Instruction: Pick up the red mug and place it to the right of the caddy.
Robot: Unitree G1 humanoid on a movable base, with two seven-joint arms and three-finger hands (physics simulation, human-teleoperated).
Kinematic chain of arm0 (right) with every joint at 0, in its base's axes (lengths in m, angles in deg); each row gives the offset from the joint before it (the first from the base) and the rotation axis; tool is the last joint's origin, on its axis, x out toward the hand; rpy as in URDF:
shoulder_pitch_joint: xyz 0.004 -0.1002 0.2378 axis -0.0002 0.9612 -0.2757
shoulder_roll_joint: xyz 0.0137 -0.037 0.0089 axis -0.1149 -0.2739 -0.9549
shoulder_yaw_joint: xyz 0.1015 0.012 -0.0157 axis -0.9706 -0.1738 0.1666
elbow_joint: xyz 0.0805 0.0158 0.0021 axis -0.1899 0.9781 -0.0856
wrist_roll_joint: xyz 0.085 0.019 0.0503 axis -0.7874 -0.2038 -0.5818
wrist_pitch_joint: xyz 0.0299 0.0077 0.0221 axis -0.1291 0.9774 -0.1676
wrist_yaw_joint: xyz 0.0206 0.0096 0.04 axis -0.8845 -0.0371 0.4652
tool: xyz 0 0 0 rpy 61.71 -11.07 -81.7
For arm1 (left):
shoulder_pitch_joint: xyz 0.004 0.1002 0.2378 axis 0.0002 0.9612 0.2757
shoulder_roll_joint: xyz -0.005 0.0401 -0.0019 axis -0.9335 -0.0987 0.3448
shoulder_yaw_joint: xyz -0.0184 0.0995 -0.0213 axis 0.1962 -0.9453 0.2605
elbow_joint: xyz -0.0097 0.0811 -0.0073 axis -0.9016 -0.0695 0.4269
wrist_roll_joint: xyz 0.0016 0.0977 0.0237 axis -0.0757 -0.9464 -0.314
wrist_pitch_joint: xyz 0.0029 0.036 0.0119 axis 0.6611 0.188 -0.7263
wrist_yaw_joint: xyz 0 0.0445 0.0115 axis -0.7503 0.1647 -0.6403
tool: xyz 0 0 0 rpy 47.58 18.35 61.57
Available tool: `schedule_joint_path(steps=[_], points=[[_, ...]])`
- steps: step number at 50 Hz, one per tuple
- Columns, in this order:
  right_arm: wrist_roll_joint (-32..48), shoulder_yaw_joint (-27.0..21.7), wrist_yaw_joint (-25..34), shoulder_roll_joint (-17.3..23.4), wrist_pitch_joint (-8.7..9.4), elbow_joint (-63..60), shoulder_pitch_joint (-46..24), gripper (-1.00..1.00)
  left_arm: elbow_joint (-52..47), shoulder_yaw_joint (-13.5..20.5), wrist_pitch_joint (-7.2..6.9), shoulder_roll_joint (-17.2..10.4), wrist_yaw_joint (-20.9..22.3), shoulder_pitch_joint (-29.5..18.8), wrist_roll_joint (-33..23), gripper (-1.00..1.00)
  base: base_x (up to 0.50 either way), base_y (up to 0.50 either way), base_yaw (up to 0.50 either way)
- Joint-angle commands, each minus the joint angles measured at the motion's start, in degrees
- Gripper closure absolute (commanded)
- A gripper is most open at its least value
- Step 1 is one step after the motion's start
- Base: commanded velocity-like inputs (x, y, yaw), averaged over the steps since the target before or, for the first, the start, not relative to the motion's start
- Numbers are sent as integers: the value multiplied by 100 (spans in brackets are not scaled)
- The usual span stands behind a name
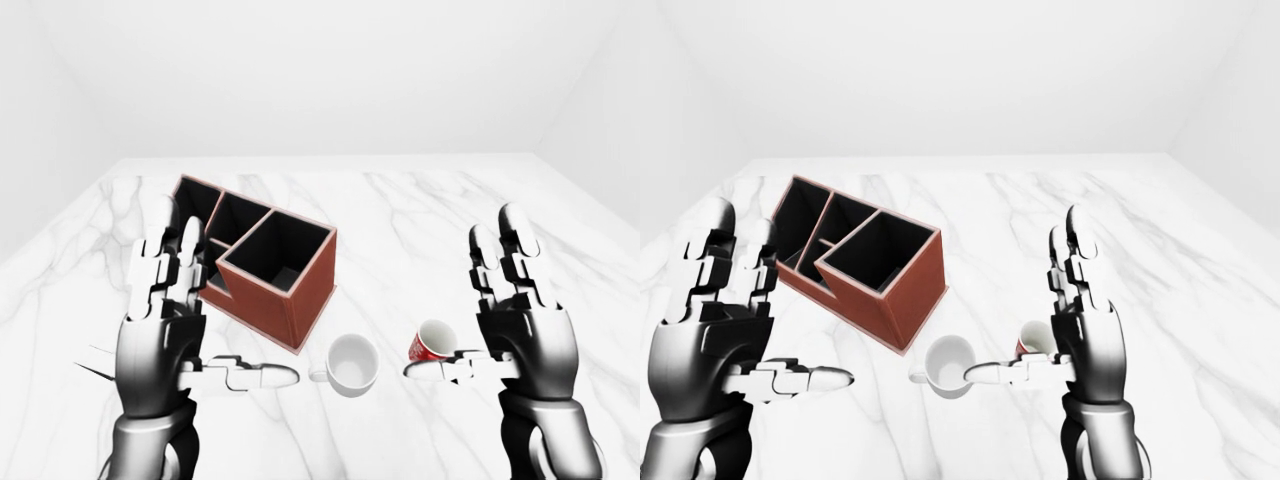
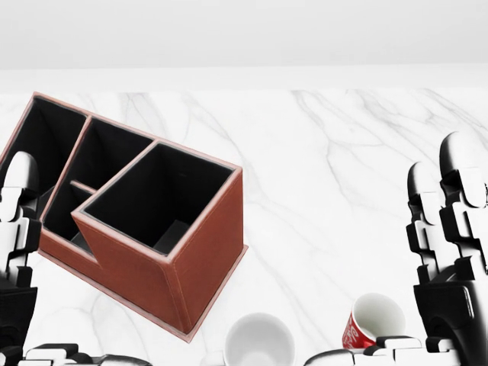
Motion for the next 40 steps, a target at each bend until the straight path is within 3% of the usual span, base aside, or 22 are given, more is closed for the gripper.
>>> schedule_joint_path(steps=[1,6,7,9,12,14,15,16,17,22,27,29,31,33,40], points=[[-108,-74,7,-12,0,-242,119,-100,86,-89,0,-40,-70,-132,-80,-100,0,0,0],[-328,-707,176,95,0,-990,-412,-100,44,71,0,-36,-26,-233,20,-100,0,0,0],[-445,-867,148,278,0,-1021,-535,-100,3,111,0,-33,-15,-256,46,-100,0,0,0],[-1435,-1162,-209,841,0,-1030,-654,-100,-21,151,0,-20,13,-259,72,-100,0,0,0],[-3235,-1540,-1531,2359,0,-1031,-707,-100,26,164,0,-9,37,-262,65,-100,0,0,0],[-4640,-2176,-2290,3357,0,-1032,-789,-100,39,173,0,-7,44,-281,64,-100,0,0,0],[-5167,-2468,-2550,3651,0,-1032,-786,-100,17,172,0,-4,41,-287,62,-100,0,0,0],[-5578,-2683,-2670,3854,0,-1033,-800,-100,23,156,0,-2,39,-274,48,-100,0,0,0],[-6398,-3309,-2771,4037,0,-1033,-951,-100,9,159,0,-4,39,-279,46,-100,0,0,0],[-7339,-4549,-2810,4264,0,-1033,-1557,-100,-19,171,0,-1,42,-282,50,-100,0,0,0],[-7302,-5150,-2484,4425,0,-1033,-1862,-100,-17,101,0,5,31,-235,8,-100,0,0,0],[-6355,-5181,-2089,4640,0,-1033,-1768,-100,-25,30,0,-4,12,-214,-35,-100,0,0,0],[-6115,-5359,-1778,4645,0,-1033,-1878,-100,-54,19,0,-13,4,-197,-34,-100,0,0,0],[-6522,-5825,-1692,4748,0,-1032,-2194,-100,-81,93,0,-16,20,-208,23,-100,0,0,0],[-5480,-5783,-788,5364,0,-1033,-2547,-100,-161,232,0,22,87,-193,110,-100,0,0,0]])
